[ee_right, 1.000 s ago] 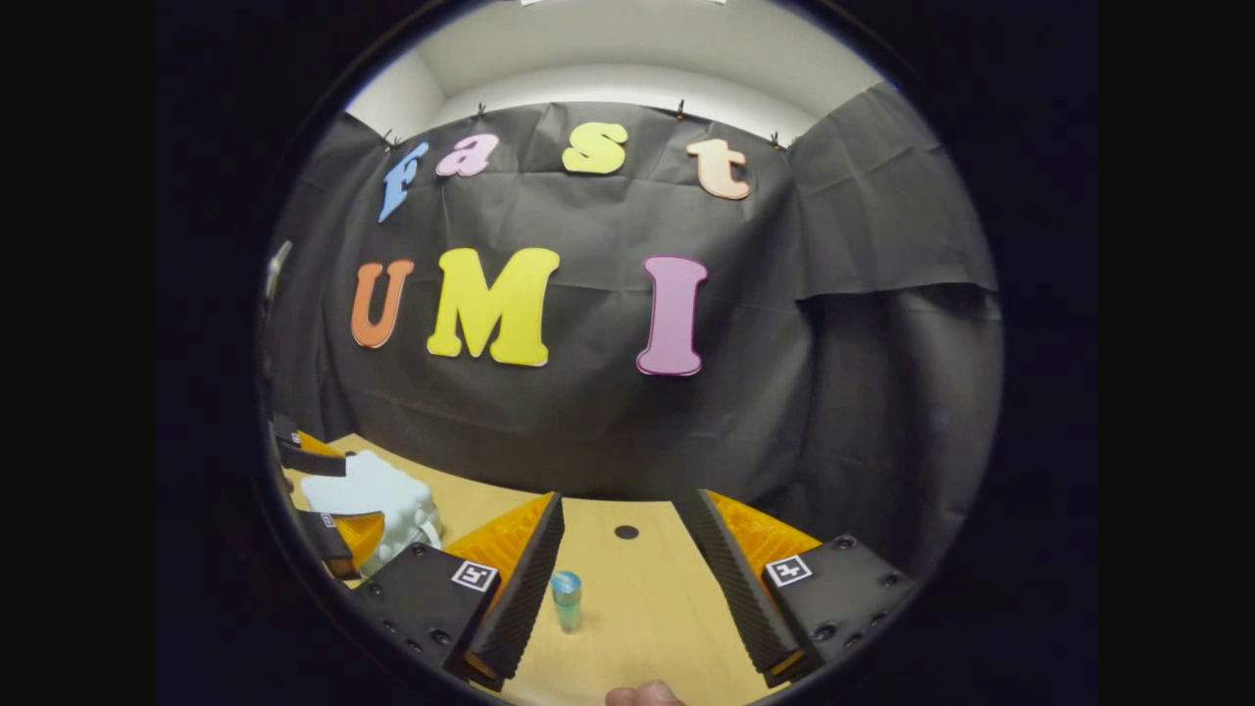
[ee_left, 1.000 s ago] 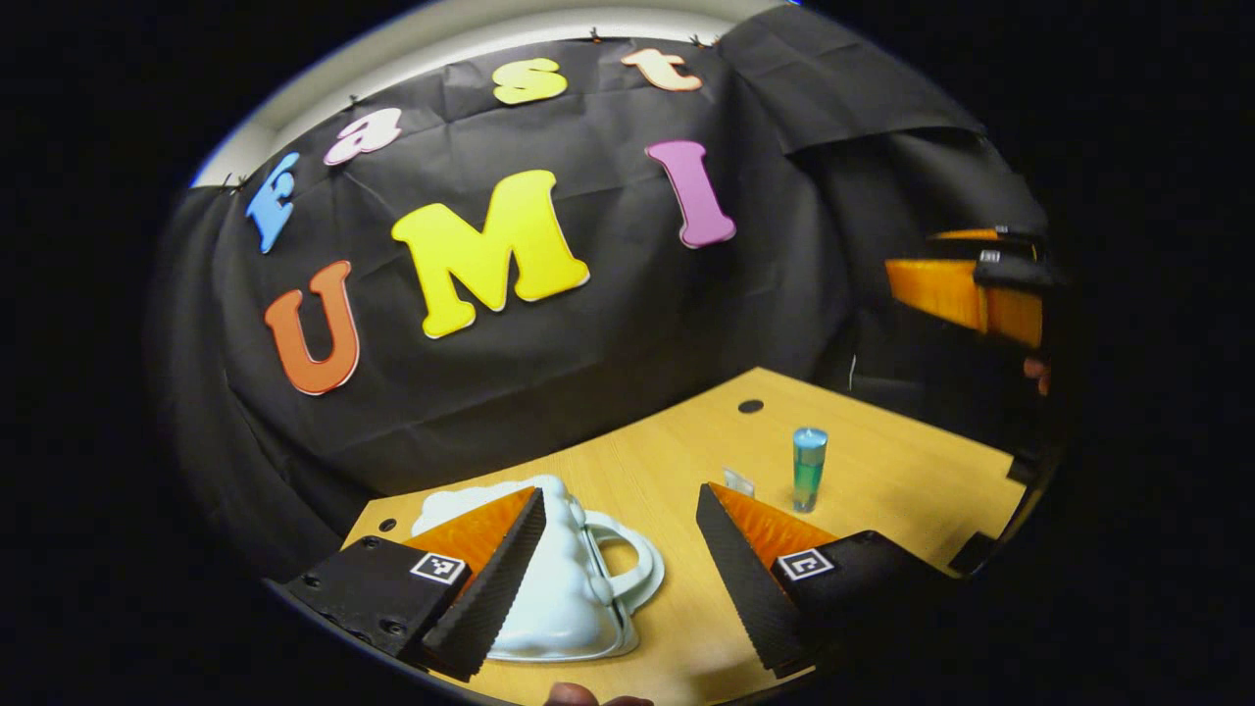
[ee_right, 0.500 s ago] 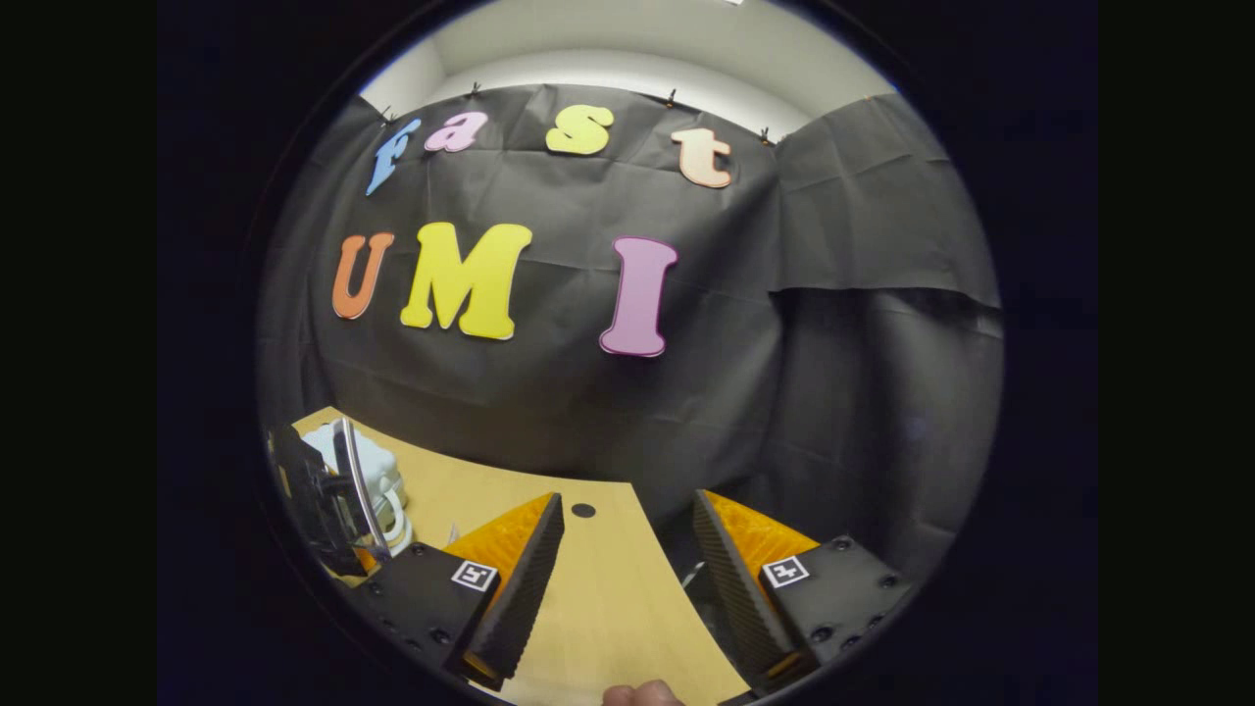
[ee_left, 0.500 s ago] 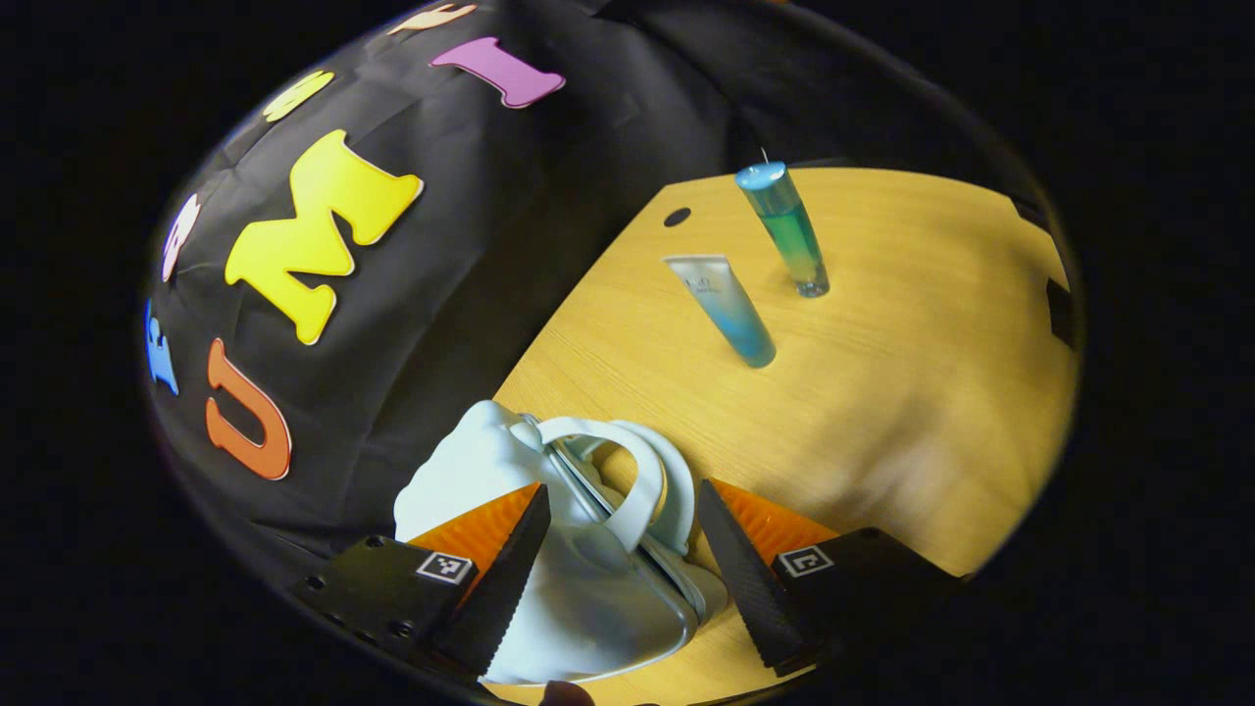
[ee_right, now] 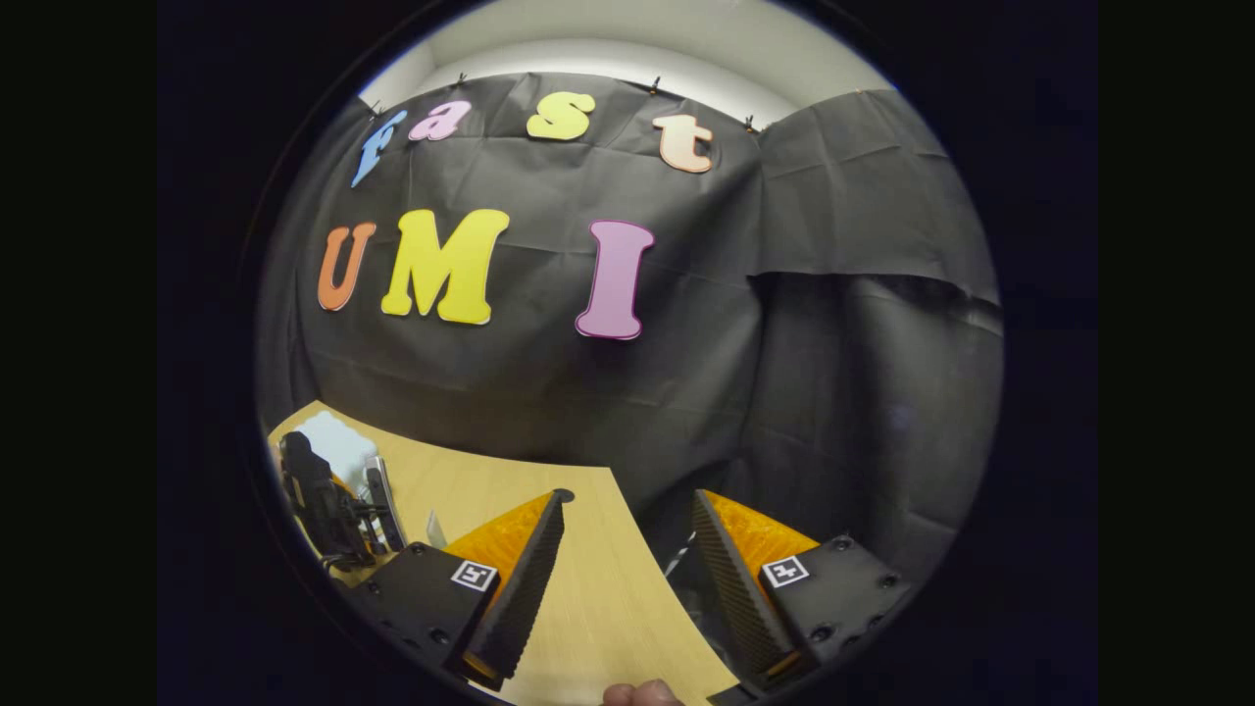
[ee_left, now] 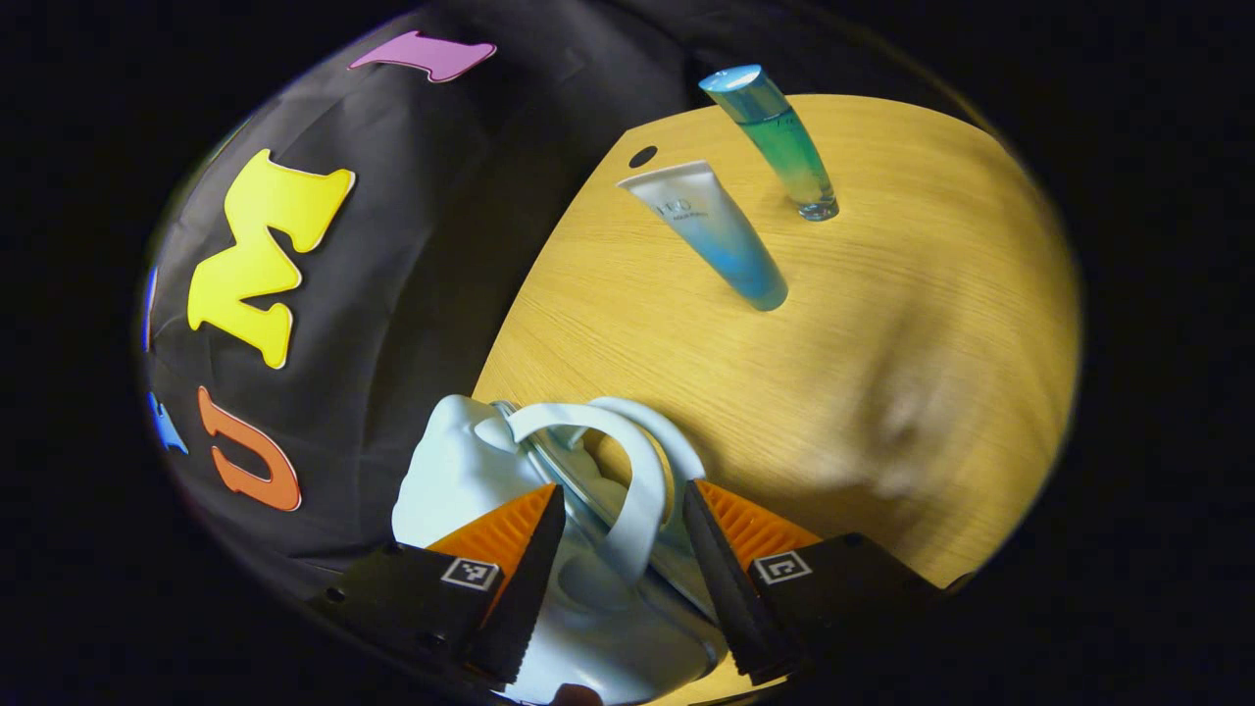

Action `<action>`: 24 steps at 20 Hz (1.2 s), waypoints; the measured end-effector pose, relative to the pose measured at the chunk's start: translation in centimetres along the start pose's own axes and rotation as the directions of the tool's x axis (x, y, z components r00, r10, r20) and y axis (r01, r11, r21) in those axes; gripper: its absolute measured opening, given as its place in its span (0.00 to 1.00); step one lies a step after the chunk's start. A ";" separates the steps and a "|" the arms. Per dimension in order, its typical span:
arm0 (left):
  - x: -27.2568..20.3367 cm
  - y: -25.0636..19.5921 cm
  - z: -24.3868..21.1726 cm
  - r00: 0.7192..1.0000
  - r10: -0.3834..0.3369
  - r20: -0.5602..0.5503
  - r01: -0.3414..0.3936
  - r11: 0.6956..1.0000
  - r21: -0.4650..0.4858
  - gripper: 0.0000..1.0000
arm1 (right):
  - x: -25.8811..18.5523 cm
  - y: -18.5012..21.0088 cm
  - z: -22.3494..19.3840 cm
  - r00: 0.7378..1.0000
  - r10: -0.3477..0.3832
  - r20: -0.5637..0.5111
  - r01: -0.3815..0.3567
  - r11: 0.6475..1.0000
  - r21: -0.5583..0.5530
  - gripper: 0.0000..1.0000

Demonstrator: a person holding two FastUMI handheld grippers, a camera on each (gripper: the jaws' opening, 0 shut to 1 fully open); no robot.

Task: First open the suitcase, pack the skin care products into it, and then close the suitcase.

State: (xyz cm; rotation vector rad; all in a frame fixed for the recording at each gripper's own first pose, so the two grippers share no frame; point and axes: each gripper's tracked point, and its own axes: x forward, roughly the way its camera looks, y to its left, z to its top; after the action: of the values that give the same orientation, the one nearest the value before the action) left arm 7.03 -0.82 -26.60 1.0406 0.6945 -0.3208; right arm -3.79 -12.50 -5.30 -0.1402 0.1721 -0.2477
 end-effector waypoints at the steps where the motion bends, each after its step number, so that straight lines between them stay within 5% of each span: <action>1: 0.3 -0.3 -0.1 1.000 -0.011 -0.013 0.011 1.000 0.007 0.76 | 0.0 0.0 0.0 1.000 -0.004 -0.005 0.004 1.000 0.001 0.79; 5: 0.9 -0.9 0.5 0.999 -0.035 -0.017 0.035 0.999 0.022 0.55 | -0.3 -0.2 -0.2 1.000 -0.020 -0.018 0.020 1.000 -0.003 0.79; 6: 0.7 -1.0 0.6 0.999 -0.036 -0.017 0.037 0.999 0.025 0.37 | -0.5 -0.1 0.0 1.000 -0.023 -0.015 0.023 1.000 -0.004 0.79; 11: -0.4 0.3 1.5 0.999 -0.005 0.035 0.005 1.000 0.002 0.18 | -1.5 0.4 0.2 1.000 -0.021 -0.004 0.021 1.000 -0.010 0.79; 16: -5.3 7.2 2.5 0.975 0.144 0.168 -0.116 0.979 -0.168 0.04 | -2.1 1.9 0.6 1.000 -0.011 0.012 0.011 1.000 0.009 0.79; 20: -10.8 14.5 0.1 0.936 0.254 0.243 -0.137 0.900 -0.415 0.03 | -2.4 4.5 1.3 0.999 0.037 0.029 -0.037 0.999 0.018 0.79; 24: -15.2 21.9 -6.6 0.877 0.411 0.248 -0.176 0.756 -0.630 0.03 | -2.6 8.3 3.0 0.993 0.110 0.051 -0.110 0.994 0.004 0.80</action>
State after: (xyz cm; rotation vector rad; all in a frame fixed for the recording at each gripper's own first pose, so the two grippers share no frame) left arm 5.32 14.41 -3.81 0.4464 0.2314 -0.0017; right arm -3.76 -3.57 -3.25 -0.1293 0.1283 -0.1348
